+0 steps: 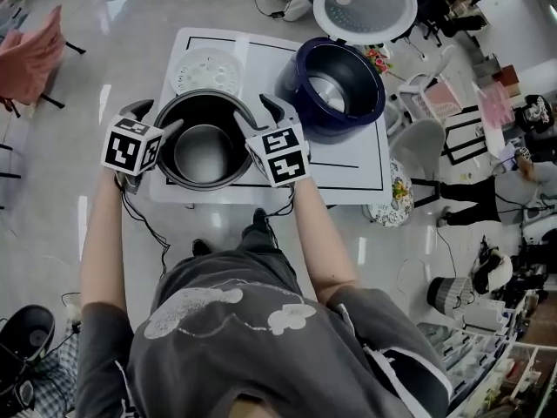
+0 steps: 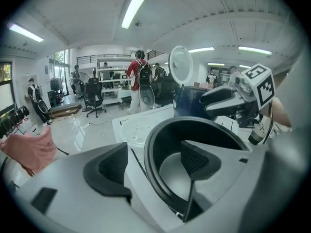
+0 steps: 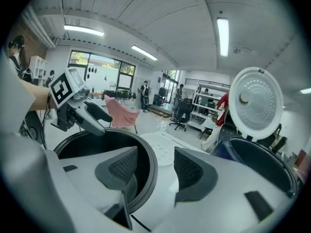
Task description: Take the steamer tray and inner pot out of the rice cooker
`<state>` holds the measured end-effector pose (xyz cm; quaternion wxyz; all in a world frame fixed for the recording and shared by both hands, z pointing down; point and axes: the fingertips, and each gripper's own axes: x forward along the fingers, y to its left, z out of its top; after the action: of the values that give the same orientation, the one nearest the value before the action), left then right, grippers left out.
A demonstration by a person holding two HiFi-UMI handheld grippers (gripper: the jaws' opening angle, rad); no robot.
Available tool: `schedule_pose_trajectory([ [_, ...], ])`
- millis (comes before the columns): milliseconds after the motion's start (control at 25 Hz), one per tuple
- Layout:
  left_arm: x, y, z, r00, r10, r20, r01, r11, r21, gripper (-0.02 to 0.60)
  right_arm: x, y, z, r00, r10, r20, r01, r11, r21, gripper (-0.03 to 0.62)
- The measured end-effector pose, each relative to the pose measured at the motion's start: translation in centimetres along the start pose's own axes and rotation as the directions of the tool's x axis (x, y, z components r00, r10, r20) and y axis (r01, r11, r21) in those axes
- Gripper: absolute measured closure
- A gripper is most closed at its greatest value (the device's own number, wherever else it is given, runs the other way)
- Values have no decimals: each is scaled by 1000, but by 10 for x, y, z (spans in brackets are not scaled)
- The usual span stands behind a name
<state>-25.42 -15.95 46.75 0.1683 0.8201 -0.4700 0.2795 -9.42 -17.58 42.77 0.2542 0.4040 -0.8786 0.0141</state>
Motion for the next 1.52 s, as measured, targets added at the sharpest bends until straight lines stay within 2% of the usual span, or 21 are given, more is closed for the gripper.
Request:
schedule_pose_trajectory([
  [120,-30,-1,26,992,11,129,-13,1000,16,238,-27,-4,10,994,-90,65,88,995,36,349],
  [200,-44,-8,42,980,6,198,-15,999,42,235,-48,-11,15,977,-169,130,160,984,75,349],
  [280,-56,-20,56,965,-3,262,-15,998,68,233,-71,-16,18,953,-235,189,216,969,118,350],
  [440,-71,-44,75,925,1,380,-36,996,83,233,-108,-22,23,912,-291,289,263,955,135,359],
  [520,-72,-56,80,910,-1,416,-38,996,86,233,-123,-25,25,891,-320,321,293,947,132,393],
  [680,-73,-84,93,880,-22,475,-7,998,58,235,-147,-31,20,863,-377,336,343,926,159,507],
  [720,-75,-94,95,873,-30,486,3,998,58,247,-155,-32,17,855,-392,338,352,919,176,534],
  [800,-82,-116,95,865,-52,499,20,997,68,314,-172,-30,11,842,-418,343,360,907,220,551],
  [920,-92,-150,88,862,-78,501,37,995,91,366,-201,-24,0,828,-449,336,369,888,275,563],
  [1080,-102,-191,65,872,-86,482,40,994,105,435,-243,-11,-25,834,-464,299,384,876,292,565],
  [1200,-106,-208,49,879,-86,468,48,994,94,516,-264,-5,-43,838,-470,277,394,872,291,565],
  [1400,-112,-225,27,885,-76,459,47,996,75,571,-286,7,-59,848,-457,269,385,879,282,566],
  [1520,-116,-237,13,890,-93,447,62,995,83,574,-291,18,-67,857,-444,262,377,887,268,566],
])
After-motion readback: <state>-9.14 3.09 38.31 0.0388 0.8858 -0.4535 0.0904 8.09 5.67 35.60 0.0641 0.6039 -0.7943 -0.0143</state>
